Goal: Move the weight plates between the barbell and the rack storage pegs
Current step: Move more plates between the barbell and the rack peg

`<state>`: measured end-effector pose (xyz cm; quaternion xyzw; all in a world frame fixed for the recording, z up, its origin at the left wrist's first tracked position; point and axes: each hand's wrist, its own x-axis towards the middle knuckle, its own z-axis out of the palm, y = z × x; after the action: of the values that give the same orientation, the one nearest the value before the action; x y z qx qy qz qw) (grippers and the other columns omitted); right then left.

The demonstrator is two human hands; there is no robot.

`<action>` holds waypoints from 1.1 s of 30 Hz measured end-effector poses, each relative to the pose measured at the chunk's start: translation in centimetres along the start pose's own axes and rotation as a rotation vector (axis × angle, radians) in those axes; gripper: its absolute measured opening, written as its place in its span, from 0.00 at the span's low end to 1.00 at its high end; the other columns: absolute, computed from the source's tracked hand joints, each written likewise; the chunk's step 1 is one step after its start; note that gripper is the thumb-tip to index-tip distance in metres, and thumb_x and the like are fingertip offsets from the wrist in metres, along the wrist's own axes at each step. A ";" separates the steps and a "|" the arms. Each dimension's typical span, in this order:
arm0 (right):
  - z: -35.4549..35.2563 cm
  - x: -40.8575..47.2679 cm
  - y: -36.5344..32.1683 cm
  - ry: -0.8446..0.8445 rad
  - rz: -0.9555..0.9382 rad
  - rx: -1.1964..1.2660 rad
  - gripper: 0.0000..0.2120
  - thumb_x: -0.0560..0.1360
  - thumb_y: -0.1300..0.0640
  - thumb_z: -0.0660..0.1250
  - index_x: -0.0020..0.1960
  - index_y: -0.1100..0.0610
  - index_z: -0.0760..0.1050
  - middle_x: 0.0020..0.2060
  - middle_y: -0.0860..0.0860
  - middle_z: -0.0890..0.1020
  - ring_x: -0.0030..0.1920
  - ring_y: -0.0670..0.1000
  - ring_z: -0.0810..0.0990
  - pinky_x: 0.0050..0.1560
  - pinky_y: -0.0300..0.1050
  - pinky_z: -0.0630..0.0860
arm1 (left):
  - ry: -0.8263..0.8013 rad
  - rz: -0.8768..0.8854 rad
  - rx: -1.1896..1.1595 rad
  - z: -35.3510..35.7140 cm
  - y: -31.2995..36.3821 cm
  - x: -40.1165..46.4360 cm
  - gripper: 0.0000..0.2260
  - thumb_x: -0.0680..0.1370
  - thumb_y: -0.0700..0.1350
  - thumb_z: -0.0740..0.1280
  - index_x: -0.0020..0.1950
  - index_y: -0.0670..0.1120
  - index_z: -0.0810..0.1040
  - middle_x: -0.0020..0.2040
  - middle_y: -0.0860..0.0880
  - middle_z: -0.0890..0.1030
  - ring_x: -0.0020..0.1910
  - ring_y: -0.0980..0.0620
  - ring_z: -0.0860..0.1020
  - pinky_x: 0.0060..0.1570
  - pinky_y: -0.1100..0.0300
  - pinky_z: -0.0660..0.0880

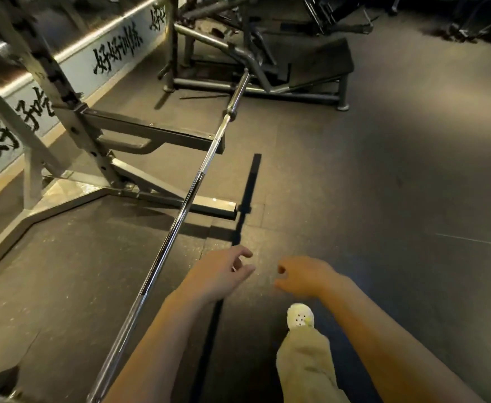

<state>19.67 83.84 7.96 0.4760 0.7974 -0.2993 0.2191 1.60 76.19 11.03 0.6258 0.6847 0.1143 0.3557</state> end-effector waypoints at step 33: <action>-59.6 46.3 27.6 0.023 -0.204 0.044 0.18 0.78 0.42 0.61 0.65 0.48 0.70 0.57 0.48 0.78 0.54 0.48 0.77 0.55 0.42 0.74 | 0.013 -0.127 0.256 -24.8 13.6 70.7 0.20 0.80 0.57 0.60 0.71 0.54 0.67 0.65 0.52 0.75 0.64 0.51 0.73 0.59 0.57 0.71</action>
<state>19.55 163.92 14.39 0.4002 0.8374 -0.3323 0.1678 -0.94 152.28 12.72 0.6206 0.7343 0.0071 0.2752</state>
